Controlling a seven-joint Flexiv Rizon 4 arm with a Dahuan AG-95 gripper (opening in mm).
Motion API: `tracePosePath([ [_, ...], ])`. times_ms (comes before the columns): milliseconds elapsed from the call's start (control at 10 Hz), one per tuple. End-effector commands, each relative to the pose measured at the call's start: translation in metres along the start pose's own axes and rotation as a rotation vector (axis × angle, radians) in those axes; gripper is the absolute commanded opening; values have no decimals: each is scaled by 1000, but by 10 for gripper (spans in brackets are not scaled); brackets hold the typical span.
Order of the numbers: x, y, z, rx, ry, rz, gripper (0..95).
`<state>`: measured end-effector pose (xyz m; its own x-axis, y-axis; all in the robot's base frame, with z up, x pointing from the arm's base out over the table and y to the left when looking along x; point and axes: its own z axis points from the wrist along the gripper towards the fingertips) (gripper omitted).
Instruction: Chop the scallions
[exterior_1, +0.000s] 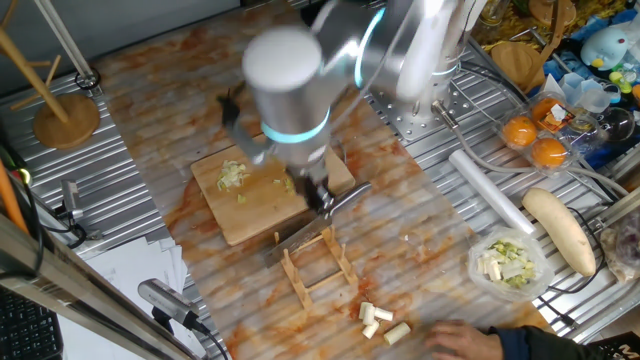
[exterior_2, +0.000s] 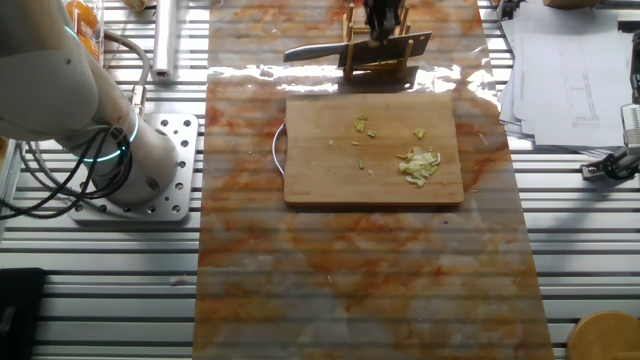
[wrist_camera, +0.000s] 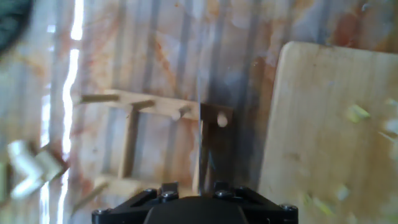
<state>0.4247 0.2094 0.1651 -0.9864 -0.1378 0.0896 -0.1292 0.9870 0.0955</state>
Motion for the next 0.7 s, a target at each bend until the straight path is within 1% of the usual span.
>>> tracePosePath([
  [100, 67, -27, -55, -1, 19, 8, 0],
  [200, 83, -35, -59, 1, 18, 0, 0],
  [300, 95, -39, -62, 3, 18, -10, 0],
  [400, 104, -43, -60, 16, 22, -12, 0],
  [700, 114, -44, -54, 12, 21, -8, 0],
])
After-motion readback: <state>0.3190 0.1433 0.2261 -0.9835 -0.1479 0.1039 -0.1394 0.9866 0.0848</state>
